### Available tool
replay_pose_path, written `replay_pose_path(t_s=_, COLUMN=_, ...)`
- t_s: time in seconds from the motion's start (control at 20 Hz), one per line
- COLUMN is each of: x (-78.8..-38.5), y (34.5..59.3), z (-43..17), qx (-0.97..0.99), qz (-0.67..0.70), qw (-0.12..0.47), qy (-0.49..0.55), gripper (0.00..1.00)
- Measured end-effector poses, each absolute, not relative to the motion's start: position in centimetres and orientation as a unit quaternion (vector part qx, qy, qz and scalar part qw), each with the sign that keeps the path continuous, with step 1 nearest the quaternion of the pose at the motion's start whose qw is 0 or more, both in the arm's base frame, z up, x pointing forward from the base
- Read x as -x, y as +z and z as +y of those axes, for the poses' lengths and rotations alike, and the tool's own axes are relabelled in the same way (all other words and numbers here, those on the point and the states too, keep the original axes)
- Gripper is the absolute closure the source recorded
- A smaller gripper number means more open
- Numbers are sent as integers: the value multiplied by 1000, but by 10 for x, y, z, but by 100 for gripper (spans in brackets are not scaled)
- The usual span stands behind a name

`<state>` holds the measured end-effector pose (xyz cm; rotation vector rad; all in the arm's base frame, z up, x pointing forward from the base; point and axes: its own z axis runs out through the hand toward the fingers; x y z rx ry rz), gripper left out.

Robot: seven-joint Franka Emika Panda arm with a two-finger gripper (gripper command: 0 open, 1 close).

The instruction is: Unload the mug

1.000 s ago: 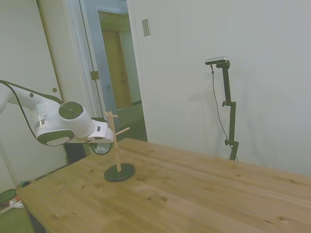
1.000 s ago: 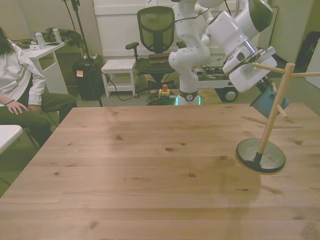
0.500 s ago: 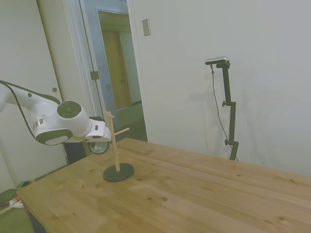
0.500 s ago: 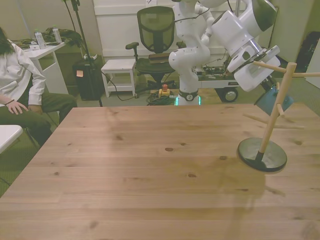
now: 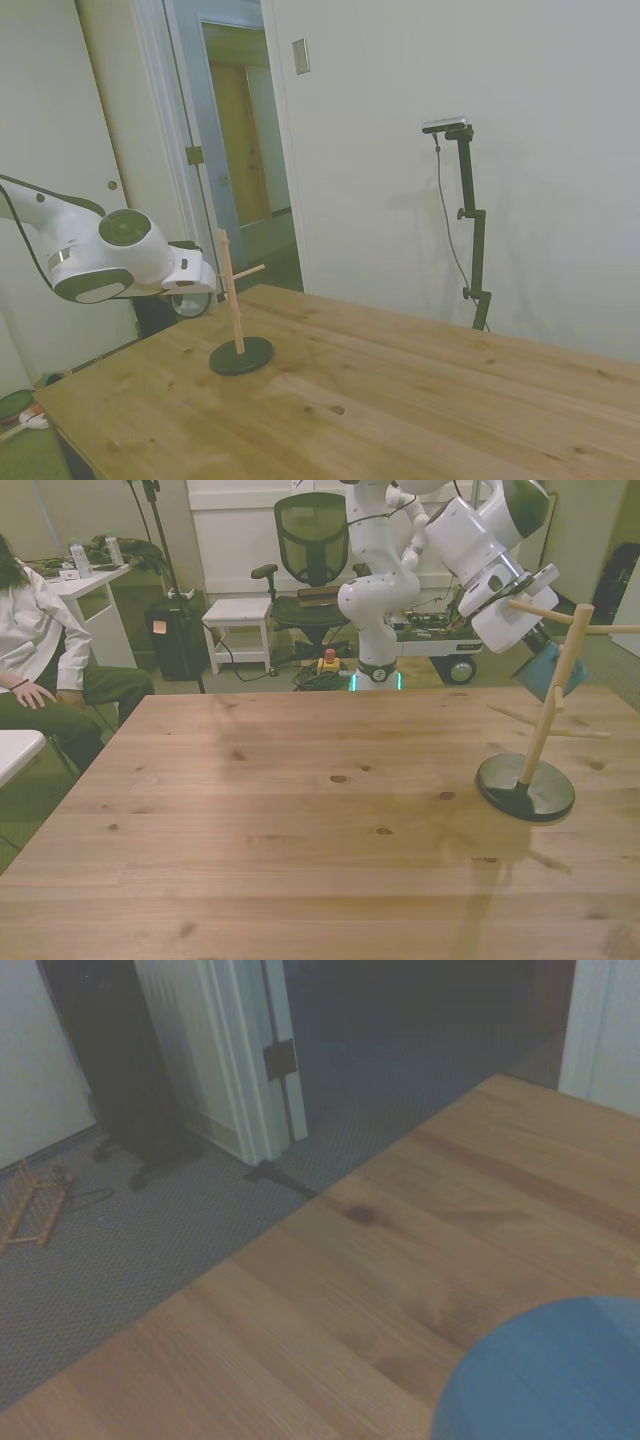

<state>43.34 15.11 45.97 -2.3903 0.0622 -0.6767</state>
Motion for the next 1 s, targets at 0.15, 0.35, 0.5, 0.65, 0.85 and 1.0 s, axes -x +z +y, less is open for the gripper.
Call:
replay_pose_path(t_s=0.15, x=-430, y=460, z=157, qx=911, qz=17, qw=323, qy=-257, gripper=100)
replay_pose_path(t_s=0.35, x=-426, y=461, z=167, qx=911, qz=6, qw=322, qy=-256, gripper=100)
replay_pose_path(t_s=0.5, x=-425, y=461, z=170, qx=911, qz=2, qw=322, qy=-256, gripper=100)
replay_pose_path(t_s=0.65, x=-424, y=462, z=173, qx=912, qz=-2, qw=322, qy=-256, gripper=100)
replay_pose_path(t_s=0.85, x=-421, y=463, z=182, qx=912, qz=-11, qw=322, qy=-255, gripper=100)
replay_pose_path(t_s=1.0, x=-419, y=464, z=189, qx=912, qz=-19, qw=322, qy=-255, gripper=100)
